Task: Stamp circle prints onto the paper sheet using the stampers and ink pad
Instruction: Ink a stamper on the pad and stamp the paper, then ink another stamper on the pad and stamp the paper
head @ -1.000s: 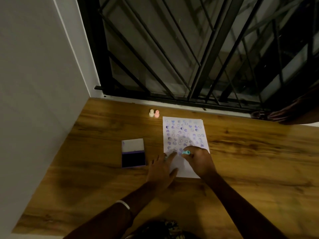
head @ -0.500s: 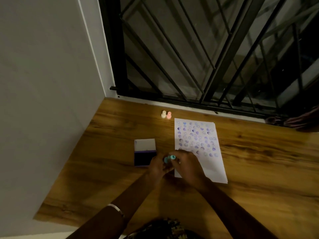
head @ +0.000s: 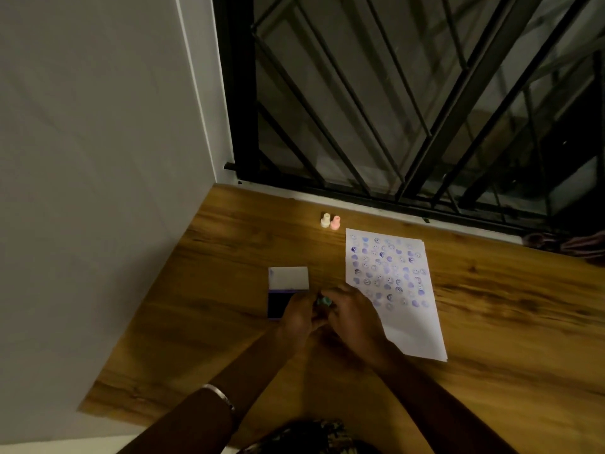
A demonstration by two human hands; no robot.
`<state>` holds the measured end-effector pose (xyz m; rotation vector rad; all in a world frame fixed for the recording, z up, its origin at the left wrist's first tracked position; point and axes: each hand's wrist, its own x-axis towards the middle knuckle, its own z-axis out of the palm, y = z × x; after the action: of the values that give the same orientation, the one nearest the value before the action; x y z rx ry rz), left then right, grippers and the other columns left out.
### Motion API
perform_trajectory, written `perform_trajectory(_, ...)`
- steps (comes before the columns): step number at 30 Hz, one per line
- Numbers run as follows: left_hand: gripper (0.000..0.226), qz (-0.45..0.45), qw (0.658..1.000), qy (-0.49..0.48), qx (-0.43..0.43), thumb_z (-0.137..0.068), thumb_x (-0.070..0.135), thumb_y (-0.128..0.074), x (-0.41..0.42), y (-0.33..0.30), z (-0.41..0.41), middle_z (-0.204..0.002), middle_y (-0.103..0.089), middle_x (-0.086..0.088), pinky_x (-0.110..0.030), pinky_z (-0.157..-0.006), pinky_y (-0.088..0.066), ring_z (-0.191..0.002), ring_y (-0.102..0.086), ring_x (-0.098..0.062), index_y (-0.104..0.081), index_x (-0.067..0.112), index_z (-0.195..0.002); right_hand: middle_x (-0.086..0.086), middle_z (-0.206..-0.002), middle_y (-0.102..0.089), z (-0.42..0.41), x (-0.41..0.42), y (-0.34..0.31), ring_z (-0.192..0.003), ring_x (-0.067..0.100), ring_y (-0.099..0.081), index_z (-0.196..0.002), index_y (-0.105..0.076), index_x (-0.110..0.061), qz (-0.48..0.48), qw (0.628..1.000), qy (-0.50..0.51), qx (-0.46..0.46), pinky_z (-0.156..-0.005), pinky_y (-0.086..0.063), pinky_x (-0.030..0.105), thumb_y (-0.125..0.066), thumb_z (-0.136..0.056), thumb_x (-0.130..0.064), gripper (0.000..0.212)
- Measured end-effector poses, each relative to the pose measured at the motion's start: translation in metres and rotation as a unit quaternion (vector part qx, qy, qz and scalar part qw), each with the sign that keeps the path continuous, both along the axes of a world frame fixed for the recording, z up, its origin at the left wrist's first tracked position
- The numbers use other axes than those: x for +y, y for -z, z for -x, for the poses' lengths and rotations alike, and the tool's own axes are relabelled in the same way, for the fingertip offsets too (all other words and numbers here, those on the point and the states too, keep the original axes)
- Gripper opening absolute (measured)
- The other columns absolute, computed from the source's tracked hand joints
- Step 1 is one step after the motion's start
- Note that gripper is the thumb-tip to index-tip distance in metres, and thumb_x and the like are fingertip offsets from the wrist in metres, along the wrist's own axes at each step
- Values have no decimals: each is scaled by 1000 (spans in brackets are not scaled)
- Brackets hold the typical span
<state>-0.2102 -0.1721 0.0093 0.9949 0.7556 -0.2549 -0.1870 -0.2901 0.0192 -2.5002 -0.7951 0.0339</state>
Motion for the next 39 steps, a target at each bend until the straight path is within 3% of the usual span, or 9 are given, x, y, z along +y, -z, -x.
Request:
perform_trajectory(4, 35, -12, 999, 22, -27, -103, 21, -38, 7, 0, -3, -124, -60, -22, -40, -92, -51, -111, -59, -31, -55, 1, -125, 6, -116, -67, -6, 7, -1, -104, 21, -62, -113, -65, -16, -14, 1000, 5, 16, -85, -52, 29, -60, -80, -2, 36)
perform_trajectory(11, 20, -121, 990, 67, -40, -101, 21, -44, 20, 1, -32, -111, -64, -13, -34, -82, -55, -93, -64, -22, -61, 13, -95, 7, -112, -68, -41, 15, 1, -99, 23, -64, -110, -66, -17, 15, 999, 12, 46, -77, -48, 22, -63, -79, 1, 36)
perform_trajectory(13, 18, -235, 964, 54, -112, -101, 19, -46, 33, 5, -32, -106, -66, -9, -31, -83, -54, -92, -64, -17, -63, 12, -101, 7, -112, -67, -55, 14, 1, -98, 22, -64, -109, -65, -16, 18, 998, 23, 53, -77, -51, 25, -65, -81, -4, 30)
perform_trajectory(16, 21, -434, 881, 69, -176, -101, 21, -47, 58, 7, -36, -89, -63, 2, -13, -65, -41, -75, -57, -5, -65, 11, -101, 7, -112, -67, -80, 11, 3, -97, 20, -65, -109, -63, -16, 38, 997, 44, 56, -78, -51, 24, -70, -83, -13, 27)
perform_trajectory(22, 21, -619, 746, 176, -171, -96, 18, -53, 92, 17, -59, -117, -63, -15, -32, -78, -47, -93, -63, -30, -64, 8, -112, 12, -118, -65, -130, 18, 3, -107, 27, -62, -118, -58, -13, 71, 990, 103, 62, -84, -52, 33, -66, -87, -21, 33)
perform_trajectory(24, 37, -640, 714, 231, -164, -95, 26, -56, 95, 18, -67, -136, -52, -14, -38, -96, -45, -114, -57, -31, -56, 11, -129, 13, -122, -63, -142, 20, 4, -111, 29, -60, -122, -56, -13, 71, 988, 120, 62, -89, -51, 37, -65, -88, -21, 36)
perform_trajectory(26, 52, -648, 691, 287, -140, -95, 35, -53, 95, 20, -76, -150, -38, -11, -42, -113, -32, -136, -39, -30, -42, 15, -142, 14, -124, -61, -155, 21, 7, -113, 29, -58, -124, -54, -11, 67, 989, 120, 64, -90, -49, 36, -64, -89, -18, 37)
perform_trajectory(29, 69, -654, 658, 361, -99, -94, 51, -48, 91, 20, -89, -159, -20, -9, -48, -119, -18, -147, -15, -29, -25, 17, -150, 15, -125, -59, -173, 22, 11, -115, 30, -56, -124, -54, -10, 56, 989, 122, 63, -90, -46, 33, -64, -88, -15, 38)
perform_trajectory(39, 59, -679, 637, 358, -67, -94, 50, -47, 81, 9, -115, -150, -32, -13, -48, -116, -25, -138, -28, -34, -38, 15, -141, 14, -123, -61, -213, 28, 26, -114, 31, -57, -126, -51, -11, 73, 986, 136, 59, -95, -52, 44, -64, -87, -10, 41)
